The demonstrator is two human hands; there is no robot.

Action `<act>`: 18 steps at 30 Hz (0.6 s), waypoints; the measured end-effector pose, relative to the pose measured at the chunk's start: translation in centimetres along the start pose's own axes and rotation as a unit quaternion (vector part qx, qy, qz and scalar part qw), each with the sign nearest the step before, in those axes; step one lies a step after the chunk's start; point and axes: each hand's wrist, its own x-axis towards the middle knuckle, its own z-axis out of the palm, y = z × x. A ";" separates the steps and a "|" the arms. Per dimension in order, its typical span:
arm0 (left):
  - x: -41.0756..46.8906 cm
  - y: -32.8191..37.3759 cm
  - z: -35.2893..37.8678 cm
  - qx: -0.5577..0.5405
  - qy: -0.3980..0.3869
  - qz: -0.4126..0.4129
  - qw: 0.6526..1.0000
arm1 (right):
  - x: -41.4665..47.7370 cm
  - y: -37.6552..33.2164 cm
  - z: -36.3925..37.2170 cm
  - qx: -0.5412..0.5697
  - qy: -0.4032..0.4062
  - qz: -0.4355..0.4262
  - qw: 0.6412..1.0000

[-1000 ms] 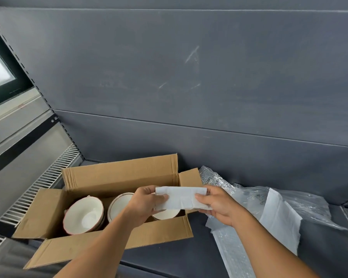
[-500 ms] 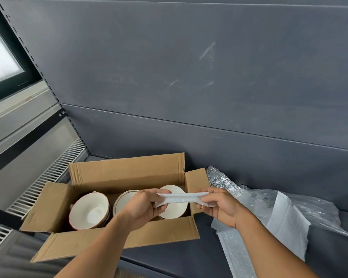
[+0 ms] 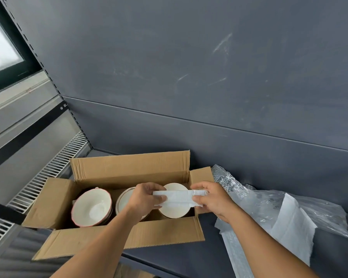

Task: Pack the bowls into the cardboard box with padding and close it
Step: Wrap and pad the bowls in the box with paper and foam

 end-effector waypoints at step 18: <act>6.5 -0.8 -0.8 0.265 0.152 0.086 0.948 | 8.1 -0.6 3.6 -0.371 0.168 -0.100 0.908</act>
